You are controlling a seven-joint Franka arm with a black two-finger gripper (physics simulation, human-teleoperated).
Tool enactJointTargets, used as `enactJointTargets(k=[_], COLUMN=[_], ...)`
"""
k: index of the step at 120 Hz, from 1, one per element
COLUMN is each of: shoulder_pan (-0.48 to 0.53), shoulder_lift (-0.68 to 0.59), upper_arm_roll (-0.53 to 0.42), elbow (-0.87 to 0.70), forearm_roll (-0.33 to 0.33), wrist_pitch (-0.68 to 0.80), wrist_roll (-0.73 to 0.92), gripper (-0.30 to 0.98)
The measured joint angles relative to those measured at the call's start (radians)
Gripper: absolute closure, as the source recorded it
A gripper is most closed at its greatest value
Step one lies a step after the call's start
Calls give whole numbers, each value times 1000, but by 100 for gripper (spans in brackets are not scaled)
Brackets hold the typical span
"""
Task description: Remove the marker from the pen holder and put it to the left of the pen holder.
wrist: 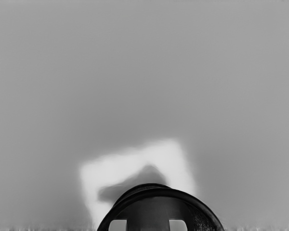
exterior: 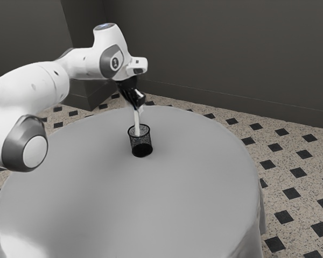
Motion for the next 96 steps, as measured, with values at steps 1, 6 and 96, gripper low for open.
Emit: enactJointTargets(k=[1, 6, 96], shoulder_pan=[0, 0, 35], shoulder_lift=[-2, -15, -50], upper_arm_roll=[0, 0, 43], elbow=[1, 4, 20], forearm_roll=[1, 8, 223], wrist_pitch=[-3, -19, -337], wrist_roll=[0, -1, -45], gripper=[71, 71, 71])
